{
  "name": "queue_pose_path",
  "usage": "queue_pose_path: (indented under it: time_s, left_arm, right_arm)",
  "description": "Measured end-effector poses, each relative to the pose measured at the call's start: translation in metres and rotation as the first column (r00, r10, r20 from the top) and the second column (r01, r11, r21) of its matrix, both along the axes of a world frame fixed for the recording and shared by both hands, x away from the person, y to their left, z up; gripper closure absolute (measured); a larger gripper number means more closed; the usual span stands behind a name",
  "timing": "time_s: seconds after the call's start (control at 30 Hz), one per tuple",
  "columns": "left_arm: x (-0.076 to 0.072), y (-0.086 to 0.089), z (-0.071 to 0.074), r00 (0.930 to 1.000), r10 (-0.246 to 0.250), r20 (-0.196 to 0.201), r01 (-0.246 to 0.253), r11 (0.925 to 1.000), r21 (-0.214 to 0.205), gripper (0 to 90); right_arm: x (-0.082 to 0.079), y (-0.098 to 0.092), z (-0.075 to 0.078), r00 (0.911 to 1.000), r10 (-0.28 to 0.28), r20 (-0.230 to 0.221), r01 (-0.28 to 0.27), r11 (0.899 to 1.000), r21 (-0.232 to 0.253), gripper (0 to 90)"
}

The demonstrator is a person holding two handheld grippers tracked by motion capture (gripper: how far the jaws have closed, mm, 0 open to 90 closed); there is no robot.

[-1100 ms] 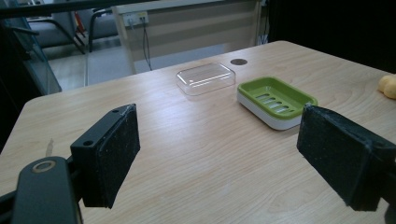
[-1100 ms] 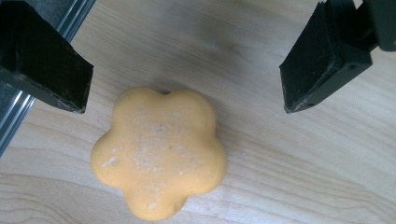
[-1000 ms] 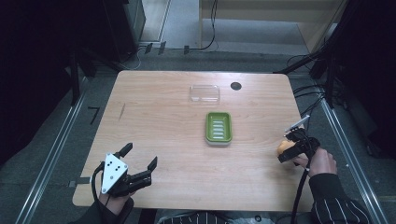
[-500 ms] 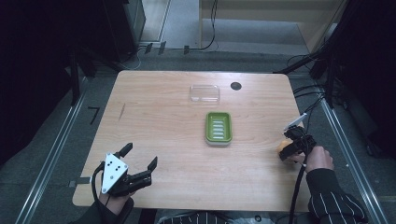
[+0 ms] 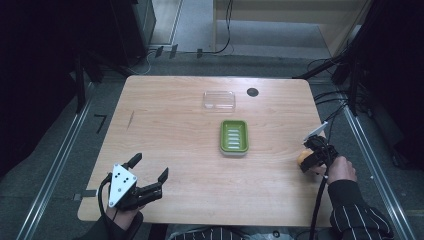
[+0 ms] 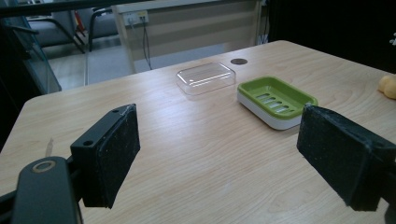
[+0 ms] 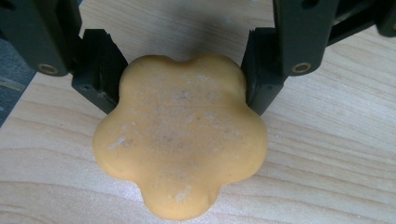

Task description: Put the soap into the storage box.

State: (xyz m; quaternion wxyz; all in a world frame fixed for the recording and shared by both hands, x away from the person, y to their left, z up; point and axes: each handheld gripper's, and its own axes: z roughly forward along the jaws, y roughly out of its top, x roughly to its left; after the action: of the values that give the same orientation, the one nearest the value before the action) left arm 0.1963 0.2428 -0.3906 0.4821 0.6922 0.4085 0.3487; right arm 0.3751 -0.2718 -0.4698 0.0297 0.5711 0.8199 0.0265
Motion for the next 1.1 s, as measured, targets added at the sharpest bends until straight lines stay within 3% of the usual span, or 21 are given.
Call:
queue_pose_path:
  time_s: [1.1]
  left_arm:
    - [0.0,0.001,0.0,1.0,0.003,-0.001,-0.003,1.0,-0.005,13.7]
  right_arm:
    - [-0.009,0.012,0.024,0.9961,0.061,0.064,-0.064,0.997,0.045,39.7]
